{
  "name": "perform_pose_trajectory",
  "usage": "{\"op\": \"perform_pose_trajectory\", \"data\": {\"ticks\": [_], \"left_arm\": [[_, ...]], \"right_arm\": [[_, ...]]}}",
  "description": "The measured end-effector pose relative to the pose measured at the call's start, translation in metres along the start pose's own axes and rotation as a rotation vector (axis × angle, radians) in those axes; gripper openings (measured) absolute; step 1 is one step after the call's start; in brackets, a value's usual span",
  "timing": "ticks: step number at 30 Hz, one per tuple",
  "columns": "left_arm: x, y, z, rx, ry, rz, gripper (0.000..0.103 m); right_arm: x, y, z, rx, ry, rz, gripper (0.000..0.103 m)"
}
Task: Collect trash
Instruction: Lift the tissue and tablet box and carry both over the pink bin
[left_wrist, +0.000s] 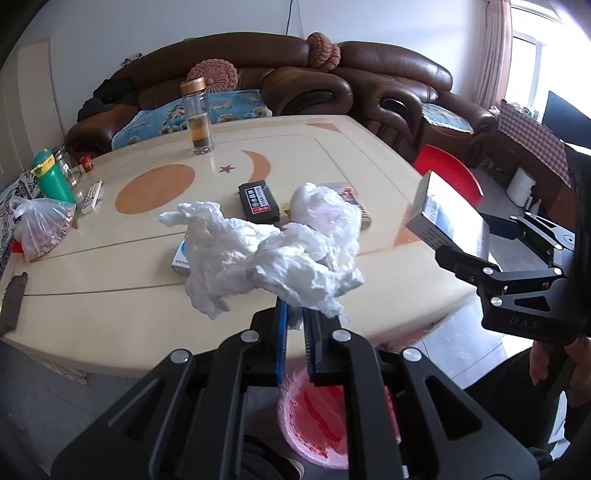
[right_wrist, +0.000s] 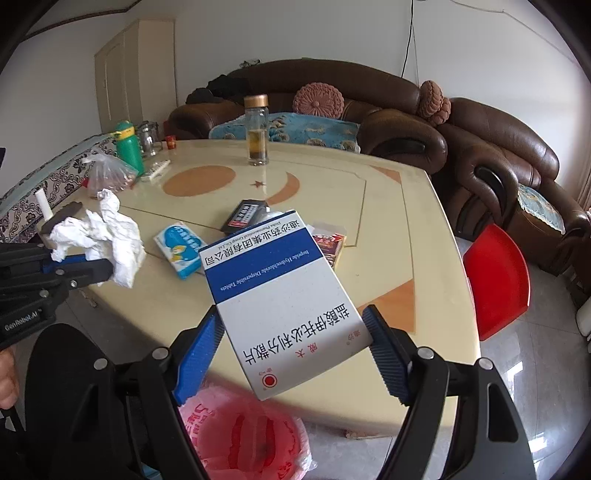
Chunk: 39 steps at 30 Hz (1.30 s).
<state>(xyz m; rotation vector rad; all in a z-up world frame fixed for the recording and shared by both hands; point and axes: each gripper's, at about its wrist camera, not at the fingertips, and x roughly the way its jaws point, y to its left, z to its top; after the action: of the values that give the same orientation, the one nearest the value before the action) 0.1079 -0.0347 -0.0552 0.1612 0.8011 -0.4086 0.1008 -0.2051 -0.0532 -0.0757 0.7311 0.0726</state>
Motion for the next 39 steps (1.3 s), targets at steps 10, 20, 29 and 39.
{"op": "perform_pose_trajectory", "data": {"ticks": [10,20,29,39], "left_arm": [[-0.024,-0.021,-0.033,0.042,0.014,-0.064,0.009],[-0.023,-0.046,-0.071,0.100,0.070,-0.134,0.009],[0.007,-0.055,-0.103,0.119,0.161,-0.192,0.009],[0.068,-0.056,-0.137,0.097,0.309,-0.247,0.009]], "right_arm": [[-0.043,0.024,-0.027,-0.002,-0.007,-0.002,0.074],[-0.057,0.036,-0.060,0.008,0.027,-0.009,0.074],[-0.038,0.042,-0.105,0.045,0.124,-0.010,0.074],[0.017,0.028,-0.154,0.082,0.283,-0.003,0.074]]}}
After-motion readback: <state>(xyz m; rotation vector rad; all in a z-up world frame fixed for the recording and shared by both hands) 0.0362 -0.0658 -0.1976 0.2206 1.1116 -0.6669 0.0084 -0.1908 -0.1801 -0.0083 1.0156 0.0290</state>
